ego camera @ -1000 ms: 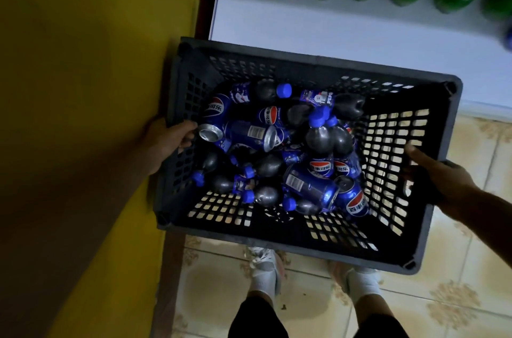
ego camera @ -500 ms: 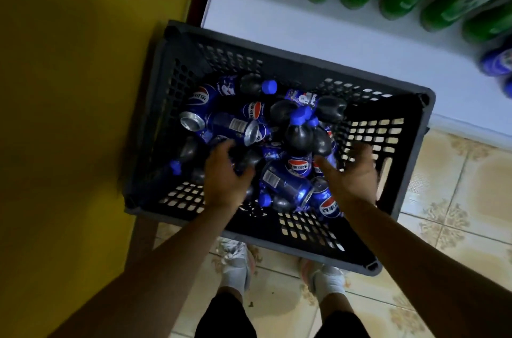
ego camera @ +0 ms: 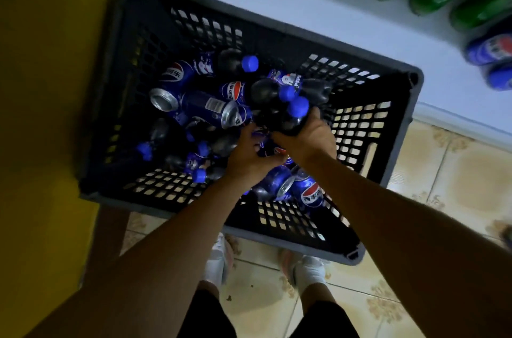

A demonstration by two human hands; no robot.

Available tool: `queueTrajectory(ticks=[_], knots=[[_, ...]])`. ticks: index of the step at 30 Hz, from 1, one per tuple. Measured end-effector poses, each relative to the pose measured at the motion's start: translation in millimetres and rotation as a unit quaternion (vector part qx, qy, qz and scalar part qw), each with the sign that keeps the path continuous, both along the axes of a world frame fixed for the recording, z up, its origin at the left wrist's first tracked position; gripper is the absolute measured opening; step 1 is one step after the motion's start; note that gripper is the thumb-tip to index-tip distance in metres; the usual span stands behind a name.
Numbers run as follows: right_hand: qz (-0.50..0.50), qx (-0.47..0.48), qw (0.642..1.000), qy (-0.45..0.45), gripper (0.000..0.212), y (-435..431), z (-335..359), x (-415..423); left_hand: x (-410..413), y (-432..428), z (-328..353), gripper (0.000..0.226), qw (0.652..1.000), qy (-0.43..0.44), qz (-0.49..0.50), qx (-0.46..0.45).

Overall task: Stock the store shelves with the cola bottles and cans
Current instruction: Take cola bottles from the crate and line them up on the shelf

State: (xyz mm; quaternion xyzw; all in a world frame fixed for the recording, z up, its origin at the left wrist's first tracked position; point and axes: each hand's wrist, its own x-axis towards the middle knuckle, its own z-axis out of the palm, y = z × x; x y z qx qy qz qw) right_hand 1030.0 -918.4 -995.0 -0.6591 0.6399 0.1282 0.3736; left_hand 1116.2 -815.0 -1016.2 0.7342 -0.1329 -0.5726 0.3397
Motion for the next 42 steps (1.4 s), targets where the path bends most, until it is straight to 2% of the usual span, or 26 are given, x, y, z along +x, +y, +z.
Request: queueTrajectory(ticks=[4,6,9,12,14,17,19,23,26,28,35,40,42], knots=[[-0.024,-0.034,0.996,-0.075,0.068,7.2,81.8,-17.1,10.3,20.9,68.2,0.076,0.999,-0.017,-0.022,-0.036],[-0.034,-0.053,0.992,-0.105,0.065,8.4,134.3,-18.7,11.1,22.6,111.4,0.079,0.998,-0.025,-0.033,-0.048],[-0.076,-0.023,0.982,-0.171,0.059,9.7,226.7,-22.3,7.4,19.6,188.4,0.085,0.986,-0.109,-0.105,-0.075],[-0.110,0.015,0.963,-0.247,0.044,10.9,329.0,-27.2,7.2,18.5,275.4,0.086,0.960,-0.206,-0.159,-0.102],[-0.137,0.037,0.942,-0.305,0.031,15.5,392.3,-29.5,11.1,24.6,328.2,0.086,0.944,-0.270,-0.158,-0.105],[-0.164,0.034,0.924,-0.342,0.025,23.9,470.2,-30.3,15.8,38.3,400.2,0.078,0.931,-0.302,-0.152,-0.137],[-0.163,0.040,0.926,-0.337,0.024,34.4,508.1,-30.4,19.9,52.4,438.6,0.073,0.930,-0.288,-0.185,-0.136],[-0.158,0.059,0.935,-0.312,0.030,57.6,557.6,-28.7,33.4,89.5,497.0,0.060,0.948,-0.201,-0.201,-0.143],[-0.147,0.052,0.934,-0.322,0.055,71.2,578.9,-25.0,36.3,107.4,526.4,0.059,0.964,-0.127,-0.184,-0.143],[-0.159,0.052,0.918,-0.358,0.067,73.0,592.3,-23.3,34.8,108.3,547.7,0.057,0.967,-0.093,-0.165,-0.168],[-0.094,0.055,0.879,-0.464,0.066,47.1,631.9,-49.1,0.1,76.9,613.5,0.036,0.966,-0.015,-0.110,-0.233],[-0.045,0.024,0.883,-0.466,0.061,9.3,656.3,-89.6,-67.1,40.2,636.0,0.050,0.962,-0.003,-0.011,-0.272],[-0.022,0.023,0.884,-0.466,0.059,-3.5,662.9,-108.0,-94.6,27.2,643.3,0.049,0.959,-0.007,0.024,-0.281]])
